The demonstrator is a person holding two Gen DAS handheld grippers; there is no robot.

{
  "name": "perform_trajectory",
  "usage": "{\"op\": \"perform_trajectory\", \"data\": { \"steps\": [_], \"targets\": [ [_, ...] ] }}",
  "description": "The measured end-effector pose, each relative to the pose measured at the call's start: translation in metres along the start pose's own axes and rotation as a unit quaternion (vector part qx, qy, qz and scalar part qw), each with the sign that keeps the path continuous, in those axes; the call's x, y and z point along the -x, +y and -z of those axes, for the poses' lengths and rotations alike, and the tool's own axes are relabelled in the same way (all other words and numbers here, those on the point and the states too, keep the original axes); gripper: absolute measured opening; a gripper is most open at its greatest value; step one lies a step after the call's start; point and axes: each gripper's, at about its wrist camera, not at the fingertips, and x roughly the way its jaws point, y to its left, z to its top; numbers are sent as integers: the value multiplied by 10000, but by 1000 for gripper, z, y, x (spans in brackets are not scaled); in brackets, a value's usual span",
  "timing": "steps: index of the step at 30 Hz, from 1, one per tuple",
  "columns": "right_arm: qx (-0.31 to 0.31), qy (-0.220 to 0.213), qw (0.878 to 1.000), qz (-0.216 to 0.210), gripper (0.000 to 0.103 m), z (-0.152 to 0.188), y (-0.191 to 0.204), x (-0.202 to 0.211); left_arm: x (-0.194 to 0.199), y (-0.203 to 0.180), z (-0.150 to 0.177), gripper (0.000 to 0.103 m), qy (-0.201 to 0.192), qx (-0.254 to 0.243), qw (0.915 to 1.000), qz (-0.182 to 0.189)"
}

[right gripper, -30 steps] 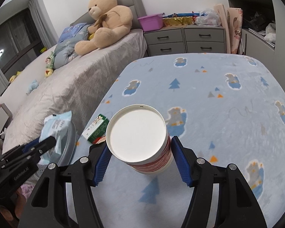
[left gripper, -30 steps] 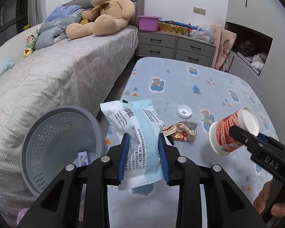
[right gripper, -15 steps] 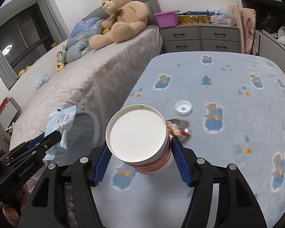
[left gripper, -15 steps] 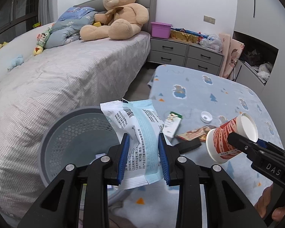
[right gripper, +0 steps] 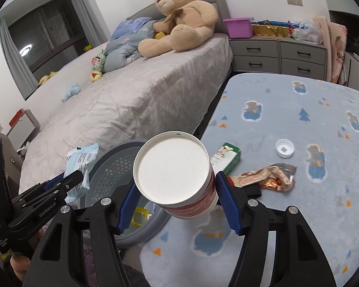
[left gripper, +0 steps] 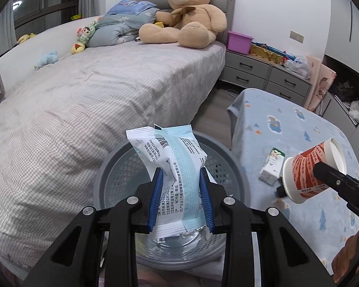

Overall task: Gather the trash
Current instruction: 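Carry the wrapper and cup with both grippers over the grey basket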

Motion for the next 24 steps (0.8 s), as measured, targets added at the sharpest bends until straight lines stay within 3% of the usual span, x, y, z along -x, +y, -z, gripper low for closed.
{"op": "perform_trajectory", "data": {
  "steps": [11, 24],
  "targets": [
    [406, 141, 9987, -290, 61, -9, 51, -43, -22, 40, -8, 30, 24, 181, 9995, -246],
    [617, 565, 9956, -417, 61, 1, 83, -94, -48, 54, -7, 30, 293, 223, 9992, -157]
  ]
}}
